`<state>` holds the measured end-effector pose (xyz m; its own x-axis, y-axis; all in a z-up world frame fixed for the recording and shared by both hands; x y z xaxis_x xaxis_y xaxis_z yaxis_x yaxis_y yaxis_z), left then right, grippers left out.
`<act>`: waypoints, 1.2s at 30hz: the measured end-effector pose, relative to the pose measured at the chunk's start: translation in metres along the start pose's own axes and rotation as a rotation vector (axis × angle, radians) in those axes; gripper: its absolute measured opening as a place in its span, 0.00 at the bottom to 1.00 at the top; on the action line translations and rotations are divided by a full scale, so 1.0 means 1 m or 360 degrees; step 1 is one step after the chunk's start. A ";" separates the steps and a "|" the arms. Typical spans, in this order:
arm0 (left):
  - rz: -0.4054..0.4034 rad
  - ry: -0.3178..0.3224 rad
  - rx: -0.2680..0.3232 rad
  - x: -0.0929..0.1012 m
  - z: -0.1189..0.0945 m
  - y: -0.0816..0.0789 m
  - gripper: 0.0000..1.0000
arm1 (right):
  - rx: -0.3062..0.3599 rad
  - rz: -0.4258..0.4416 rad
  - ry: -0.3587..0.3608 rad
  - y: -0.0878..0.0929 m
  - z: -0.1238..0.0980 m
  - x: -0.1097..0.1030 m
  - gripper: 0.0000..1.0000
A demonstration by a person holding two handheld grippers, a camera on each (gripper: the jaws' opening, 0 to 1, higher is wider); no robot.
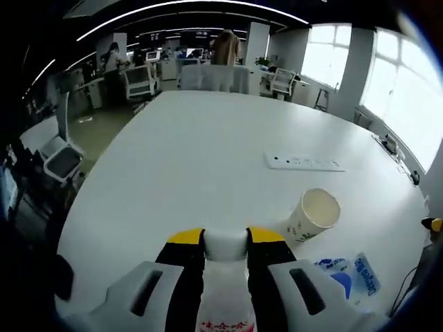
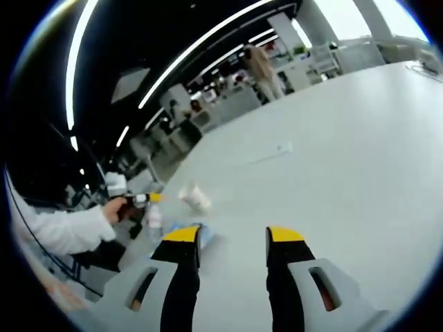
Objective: Arrange the tabletop items into an orderly group along one side of the table until the central work area is clear of visible clutter.
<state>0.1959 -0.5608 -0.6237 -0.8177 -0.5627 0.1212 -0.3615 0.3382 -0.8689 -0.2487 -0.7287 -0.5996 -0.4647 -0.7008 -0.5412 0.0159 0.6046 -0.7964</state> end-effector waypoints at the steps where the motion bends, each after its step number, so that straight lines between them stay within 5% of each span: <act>1: 0.0000 -0.0002 0.0019 0.001 -0.006 -0.001 0.21 | 0.0008 0.0009 -0.0005 0.000 -0.002 -0.001 0.35; 6: 0.0002 -0.0008 0.0137 0.000 -0.037 -0.005 0.21 | 0.0045 0.0033 -0.0006 0.000 -0.011 -0.001 0.35; 12: 0.0016 -0.0002 0.0182 -0.008 -0.050 -0.001 0.20 | 0.0075 0.0059 0.0016 0.000 -0.020 0.006 0.35; 15: 0.0108 -0.0027 0.0313 -0.014 -0.060 -0.007 0.20 | 0.0101 0.0082 0.0018 -0.002 -0.024 0.009 0.36; 19: 0.0066 -0.0063 0.0376 -0.014 -0.067 -0.018 0.20 | 0.0129 0.0112 0.0048 -0.003 -0.029 0.016 0.36; 23: 0.0001 -0.0049 0.0435 -0.014 -0.061 -0.043 0.20 | 0.0126 0.0110 0.0061 -0.002 -0.031 0.020 0.36; 28: 0.0140 -0.0015 0.0450 0.002 -0.042 -0.071 0.20 | 0.0138 0.0110 0.0071 -0.003 -0.035 0.022 0.36; 36: 0.0105 0.0085 0.0460 0.033 -0.007 -0.090 0.21 | 0.0141 0.0132 0.0095 0.000 -0.038 0.026 0.36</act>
<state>0.1984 -0.6047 -0.5382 -0.8605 -0.5034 0.0784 -0.1705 0.1395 -0.9754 -0.2947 -0.7326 -0.6032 -0.5102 -0.6243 -0.5915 0.1335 0.6219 -0.7716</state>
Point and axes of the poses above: the point that each gripper's makers call its tool centre point, and the gripper's own axes: z roughly forward along the fingers, x roughly to its right, y roughly out of its underside, the point moved 6 cm from there along -z, roughly backward along the fingers, and after that the axes turned 11 degrees about x, right-handed, at the moved point
